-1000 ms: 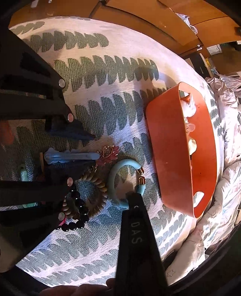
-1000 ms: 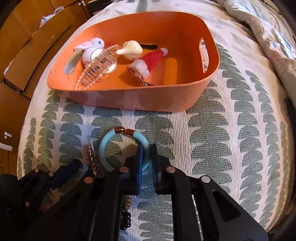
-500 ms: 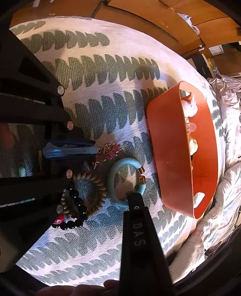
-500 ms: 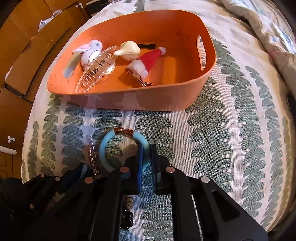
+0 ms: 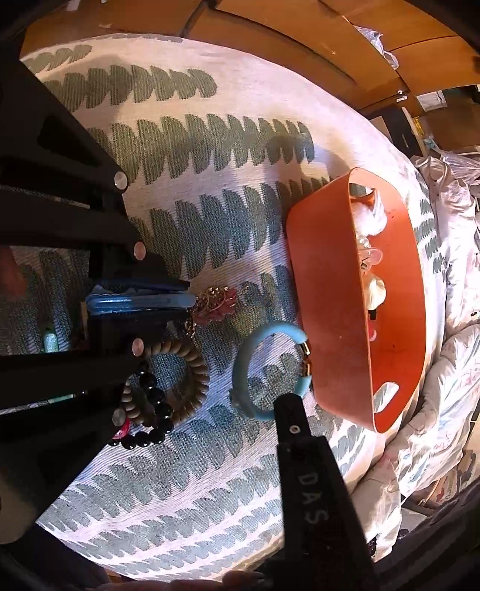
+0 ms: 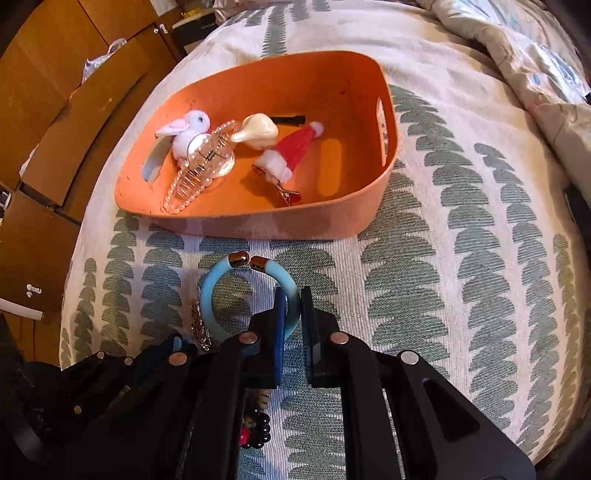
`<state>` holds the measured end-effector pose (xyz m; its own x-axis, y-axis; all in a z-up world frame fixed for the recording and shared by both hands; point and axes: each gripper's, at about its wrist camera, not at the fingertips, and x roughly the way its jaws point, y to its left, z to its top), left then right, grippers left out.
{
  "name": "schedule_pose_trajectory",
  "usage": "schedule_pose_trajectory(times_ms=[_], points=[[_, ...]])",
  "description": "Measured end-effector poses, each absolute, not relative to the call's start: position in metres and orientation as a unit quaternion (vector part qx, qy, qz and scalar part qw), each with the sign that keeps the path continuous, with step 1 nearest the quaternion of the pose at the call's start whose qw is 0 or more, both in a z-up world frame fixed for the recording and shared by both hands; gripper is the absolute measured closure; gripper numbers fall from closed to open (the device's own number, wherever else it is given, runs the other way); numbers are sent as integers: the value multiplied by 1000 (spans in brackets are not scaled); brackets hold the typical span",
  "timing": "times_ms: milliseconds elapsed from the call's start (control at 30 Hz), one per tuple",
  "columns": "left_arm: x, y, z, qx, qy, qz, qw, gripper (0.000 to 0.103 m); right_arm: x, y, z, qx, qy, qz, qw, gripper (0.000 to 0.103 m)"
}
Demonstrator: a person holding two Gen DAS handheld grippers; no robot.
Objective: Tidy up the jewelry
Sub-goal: 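Lift the blue hair clip with left tool while right tool carries the blue bangle to the basket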
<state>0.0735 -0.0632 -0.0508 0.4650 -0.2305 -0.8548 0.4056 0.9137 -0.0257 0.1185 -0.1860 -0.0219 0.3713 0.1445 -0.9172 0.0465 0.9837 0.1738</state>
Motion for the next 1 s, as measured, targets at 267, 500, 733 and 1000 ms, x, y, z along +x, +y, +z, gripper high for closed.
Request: schedule_pose_trajectory(times_ms=[267,500,733,1000], points=[[73,-58,-42,86,474,-189,856,93,110,-194,-12,89,549,31,831,95],[77,-61,-54,89,488,-186,848,93,110,-193,-12,89,550,33,830,95],[74,-59,-45,78,484,-197,849,93,109,-193,-9,90,545,33,833,95],[65,-53,-21,74,448,-205,867,93,106,-201,1,98,531,31,841,95]])
